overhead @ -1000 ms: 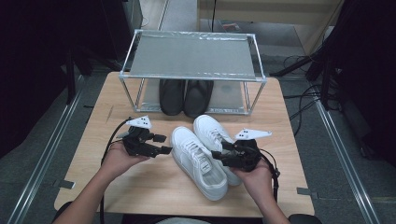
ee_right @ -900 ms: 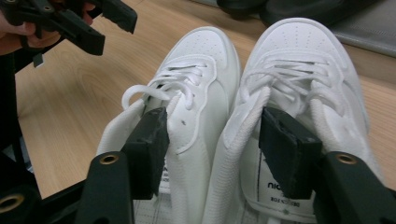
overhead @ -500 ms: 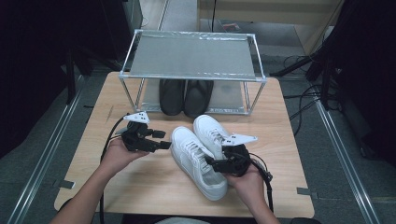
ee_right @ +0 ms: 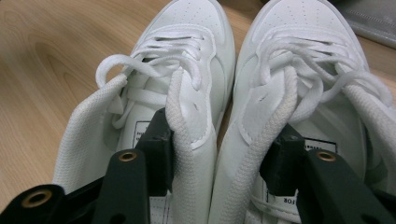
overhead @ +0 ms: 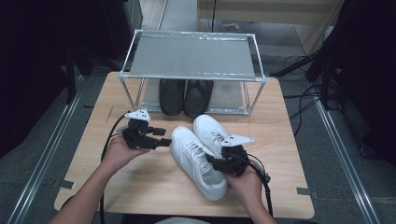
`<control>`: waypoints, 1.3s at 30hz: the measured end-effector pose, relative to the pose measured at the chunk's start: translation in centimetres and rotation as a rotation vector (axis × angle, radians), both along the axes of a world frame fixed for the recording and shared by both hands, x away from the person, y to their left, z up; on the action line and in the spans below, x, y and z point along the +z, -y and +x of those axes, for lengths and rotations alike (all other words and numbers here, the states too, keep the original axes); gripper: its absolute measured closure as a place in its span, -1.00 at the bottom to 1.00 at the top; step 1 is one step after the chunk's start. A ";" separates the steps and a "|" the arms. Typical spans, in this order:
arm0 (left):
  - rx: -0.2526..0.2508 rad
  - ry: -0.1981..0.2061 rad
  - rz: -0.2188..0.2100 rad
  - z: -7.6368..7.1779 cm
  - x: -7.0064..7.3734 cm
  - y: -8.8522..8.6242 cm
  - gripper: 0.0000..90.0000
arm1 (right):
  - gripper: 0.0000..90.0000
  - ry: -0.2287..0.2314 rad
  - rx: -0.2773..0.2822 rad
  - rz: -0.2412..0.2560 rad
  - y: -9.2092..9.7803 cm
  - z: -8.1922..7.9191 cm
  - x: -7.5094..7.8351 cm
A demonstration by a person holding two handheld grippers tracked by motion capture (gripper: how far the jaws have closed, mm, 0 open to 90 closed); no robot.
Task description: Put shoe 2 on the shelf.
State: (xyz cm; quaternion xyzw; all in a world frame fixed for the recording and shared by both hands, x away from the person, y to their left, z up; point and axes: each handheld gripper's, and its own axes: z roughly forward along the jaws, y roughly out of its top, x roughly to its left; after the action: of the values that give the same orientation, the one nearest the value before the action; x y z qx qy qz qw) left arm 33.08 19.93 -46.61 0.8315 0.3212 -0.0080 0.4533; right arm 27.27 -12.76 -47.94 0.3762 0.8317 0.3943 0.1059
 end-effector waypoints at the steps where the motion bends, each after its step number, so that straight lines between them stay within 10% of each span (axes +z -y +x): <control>1: 0.004 0.002 -0.003 0.1 0.0 0.0 -0.10 | 0.27 0.003 0.001 -0.002 0.0 0.0 0.0; 23: 0.052 0.015 0.016 0.4 0.2 -2.2 -0.10 | 0.71 -0.025 0.013 -0.005 0.8 0.7 0.7; 39: 0.168 0.016 -0.009 -0.7 0.3 -6.2 -0.11 | 0.73 -0.053 0.279 -0.030 2.4 2.8 3.1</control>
State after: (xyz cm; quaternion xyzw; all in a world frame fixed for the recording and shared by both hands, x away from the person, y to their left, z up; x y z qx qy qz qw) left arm 32.43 26.10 -46.28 0.7994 0.3862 0.0354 0.4588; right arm 30.04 -15.20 -44.82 0.2656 0.8843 0.3825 0.0337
